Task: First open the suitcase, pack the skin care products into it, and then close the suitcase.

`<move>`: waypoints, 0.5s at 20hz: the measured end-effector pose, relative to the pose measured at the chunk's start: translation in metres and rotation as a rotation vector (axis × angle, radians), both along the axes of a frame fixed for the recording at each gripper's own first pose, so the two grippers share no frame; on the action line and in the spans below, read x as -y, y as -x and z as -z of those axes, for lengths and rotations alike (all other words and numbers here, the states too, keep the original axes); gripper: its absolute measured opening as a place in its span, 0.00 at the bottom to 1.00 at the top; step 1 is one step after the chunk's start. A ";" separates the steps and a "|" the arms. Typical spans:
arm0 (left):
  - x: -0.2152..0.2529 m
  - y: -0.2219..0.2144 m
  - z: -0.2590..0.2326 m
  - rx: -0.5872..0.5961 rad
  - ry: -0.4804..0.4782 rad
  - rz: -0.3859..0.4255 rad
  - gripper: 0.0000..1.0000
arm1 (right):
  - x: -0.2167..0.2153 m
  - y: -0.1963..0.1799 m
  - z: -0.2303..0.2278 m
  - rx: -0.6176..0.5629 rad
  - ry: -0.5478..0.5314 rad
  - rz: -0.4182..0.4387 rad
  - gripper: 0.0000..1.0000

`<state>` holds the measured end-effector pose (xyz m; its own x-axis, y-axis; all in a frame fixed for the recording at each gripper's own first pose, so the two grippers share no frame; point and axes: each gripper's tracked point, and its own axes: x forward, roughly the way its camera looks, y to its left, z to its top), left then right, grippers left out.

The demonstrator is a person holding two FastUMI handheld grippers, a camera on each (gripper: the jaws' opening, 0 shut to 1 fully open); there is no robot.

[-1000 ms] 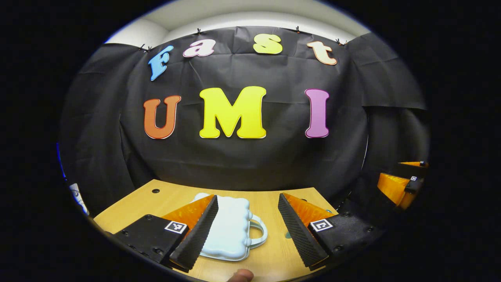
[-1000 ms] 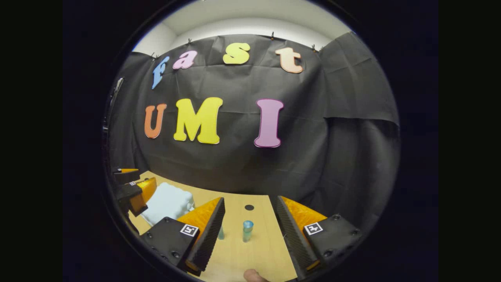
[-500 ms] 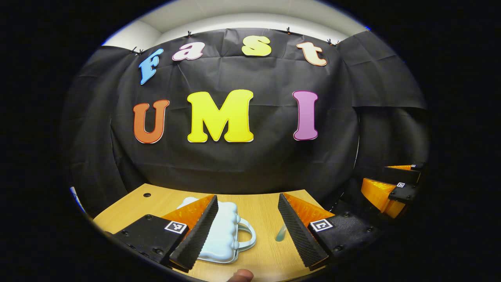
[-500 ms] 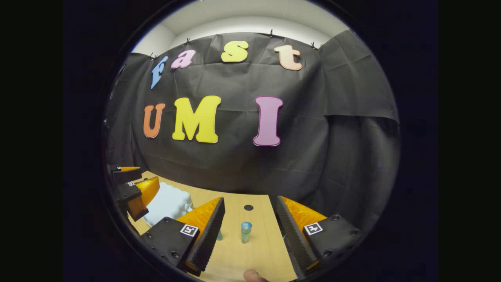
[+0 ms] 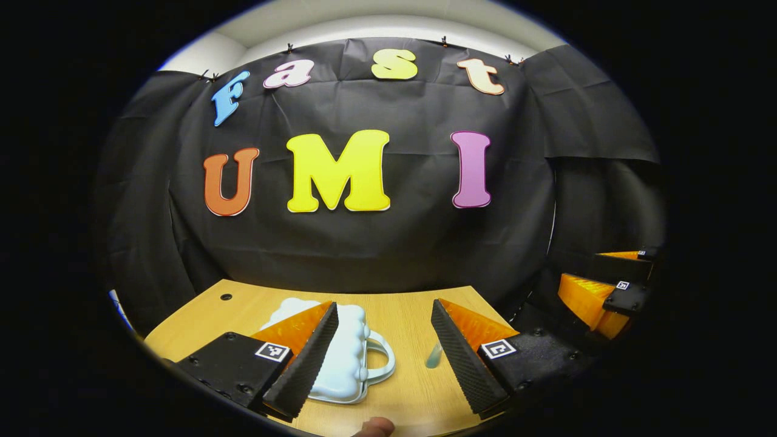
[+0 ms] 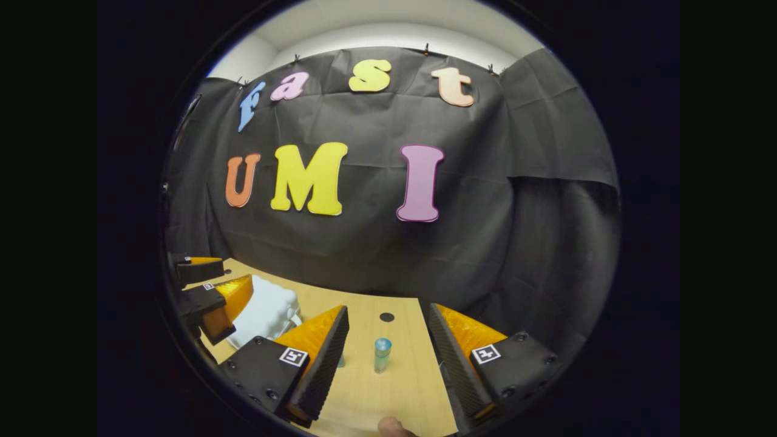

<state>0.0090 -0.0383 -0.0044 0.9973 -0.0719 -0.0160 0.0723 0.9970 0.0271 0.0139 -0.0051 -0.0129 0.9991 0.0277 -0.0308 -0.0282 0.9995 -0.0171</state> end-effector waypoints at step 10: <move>-0.019 -0.041 0.076 -0.032 -0.294 -0.038 0.98 | 0.050 -0.004 0.017 -0.031 0.019 0.107 0.79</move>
<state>0.0499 -0.0194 -0.0801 0.9978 -0.0226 -0.0624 0.0411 0.9488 0.3131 0.0177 -0.0554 -0.0303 0.9949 -0.0797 -0.0611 0.0775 0.9963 -0.0373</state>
